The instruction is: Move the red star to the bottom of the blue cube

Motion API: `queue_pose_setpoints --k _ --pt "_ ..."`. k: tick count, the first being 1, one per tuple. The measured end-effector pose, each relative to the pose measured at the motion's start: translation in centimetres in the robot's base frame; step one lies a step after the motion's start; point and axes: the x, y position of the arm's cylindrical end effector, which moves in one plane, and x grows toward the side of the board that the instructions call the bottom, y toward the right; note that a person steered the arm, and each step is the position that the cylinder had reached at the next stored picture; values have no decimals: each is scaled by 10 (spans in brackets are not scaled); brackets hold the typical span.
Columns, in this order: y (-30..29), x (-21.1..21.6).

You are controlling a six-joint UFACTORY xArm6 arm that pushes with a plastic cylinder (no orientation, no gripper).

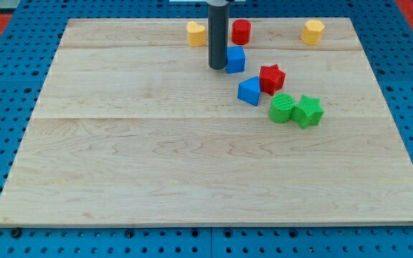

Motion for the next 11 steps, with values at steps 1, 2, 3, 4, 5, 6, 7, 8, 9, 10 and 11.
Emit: queue_pose_setpoints --k 1,2,3,4,5,6,7,8,9,10,11 --pt "20 -5" --pt "31 -11" --pt "10 39" --pt "56 74" --pt "61 109" --pt "95 106" --pt "121 71" --pt "90 62" --pt "76 62" --pt "147 40" --pt "186 60"
